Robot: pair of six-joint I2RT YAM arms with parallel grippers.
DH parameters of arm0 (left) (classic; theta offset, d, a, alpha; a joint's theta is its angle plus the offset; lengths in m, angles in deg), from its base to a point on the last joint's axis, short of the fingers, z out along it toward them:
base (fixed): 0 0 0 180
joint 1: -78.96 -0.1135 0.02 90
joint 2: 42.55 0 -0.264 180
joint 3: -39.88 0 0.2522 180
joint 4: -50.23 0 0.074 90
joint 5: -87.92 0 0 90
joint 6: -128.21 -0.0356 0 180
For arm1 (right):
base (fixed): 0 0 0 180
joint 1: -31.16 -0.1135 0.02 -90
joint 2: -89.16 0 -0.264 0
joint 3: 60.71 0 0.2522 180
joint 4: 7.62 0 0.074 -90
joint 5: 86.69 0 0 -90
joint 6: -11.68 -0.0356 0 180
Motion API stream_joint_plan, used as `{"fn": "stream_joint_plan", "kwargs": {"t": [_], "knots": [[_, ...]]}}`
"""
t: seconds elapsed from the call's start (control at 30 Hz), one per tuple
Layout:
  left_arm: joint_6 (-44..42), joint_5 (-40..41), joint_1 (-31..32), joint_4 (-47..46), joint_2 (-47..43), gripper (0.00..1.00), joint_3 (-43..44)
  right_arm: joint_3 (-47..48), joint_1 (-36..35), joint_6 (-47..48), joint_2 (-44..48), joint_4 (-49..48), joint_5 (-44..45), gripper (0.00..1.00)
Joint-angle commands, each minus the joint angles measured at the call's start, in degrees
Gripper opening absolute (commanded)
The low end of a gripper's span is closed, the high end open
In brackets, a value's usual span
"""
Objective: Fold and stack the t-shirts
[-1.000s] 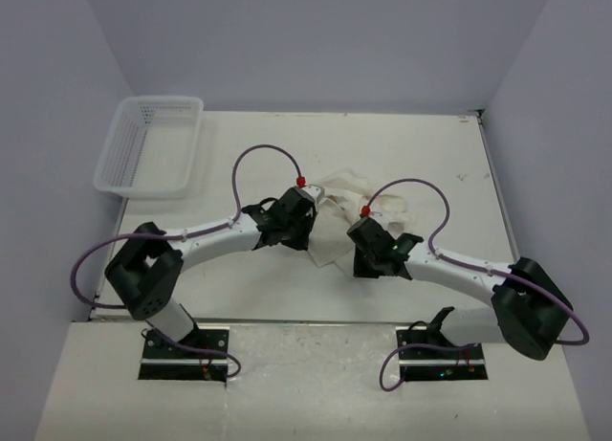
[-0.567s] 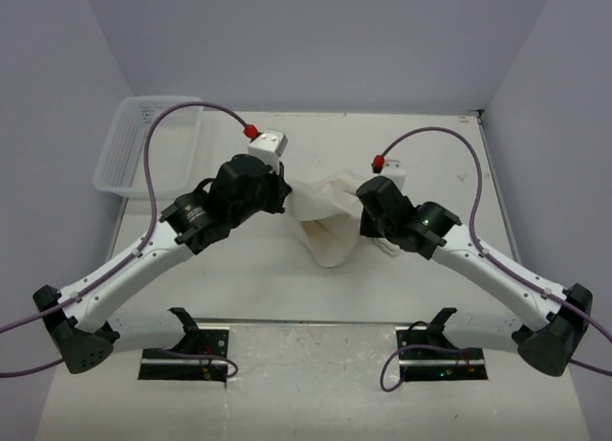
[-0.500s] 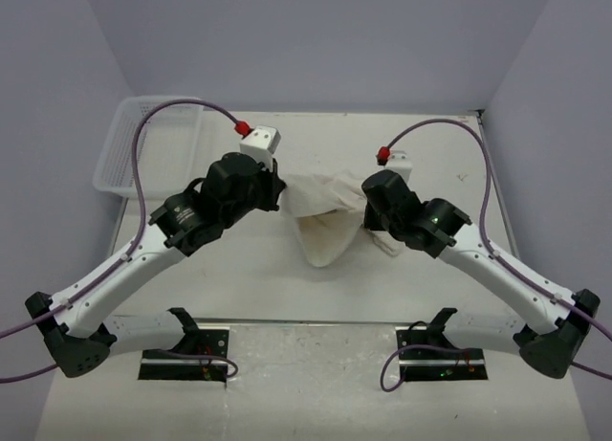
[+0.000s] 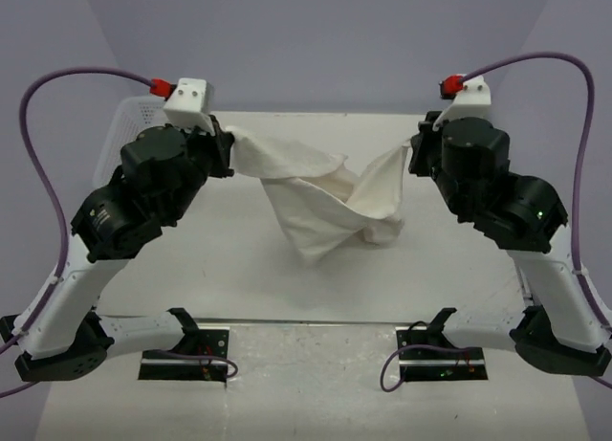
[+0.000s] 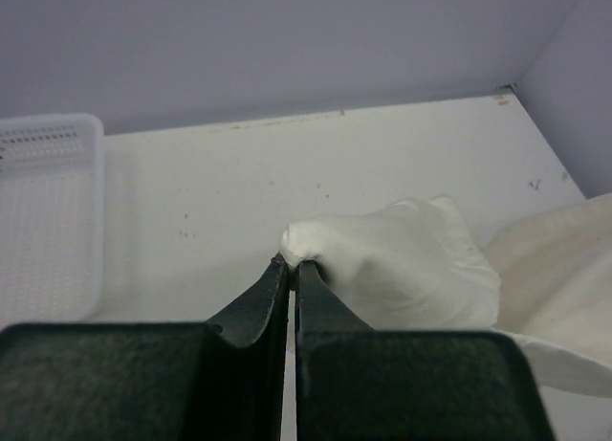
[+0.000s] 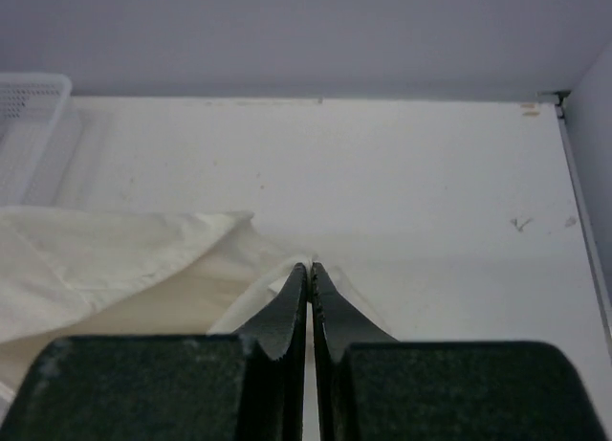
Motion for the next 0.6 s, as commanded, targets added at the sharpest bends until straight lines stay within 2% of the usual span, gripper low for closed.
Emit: {"fn": "stream_joint_plan", "kwargs": {"t": [0.0, 0.1, 0.27, 0.57], "knots": [[-4.05, 8.42, 0.07, 2.82, -0.48, 0.00, 7.87, 10.29, 0.01, 9.66, -2.99, 0.77, 4.72, 0.00], [-5.46, 10.54, 0.07, 3.09, -0.48, 0.00, 12.54, 22.05, 0.01, 13.62, -5.63, 1.39, 5.78, 0.00], [-7.39, 12.48, 0.07, 5.54, 1.19, 0.00, 21.85, 33.24, 0.01, 18.47, -7.66, 1.21, 7.27, 0.00], [-9.86, 11.17, 0.07, 4.85, 1.19, 0.00, 29.16, 33.70, -0.17, 24.36, -2.49, -4.58, 8.33, 0.00]]}}
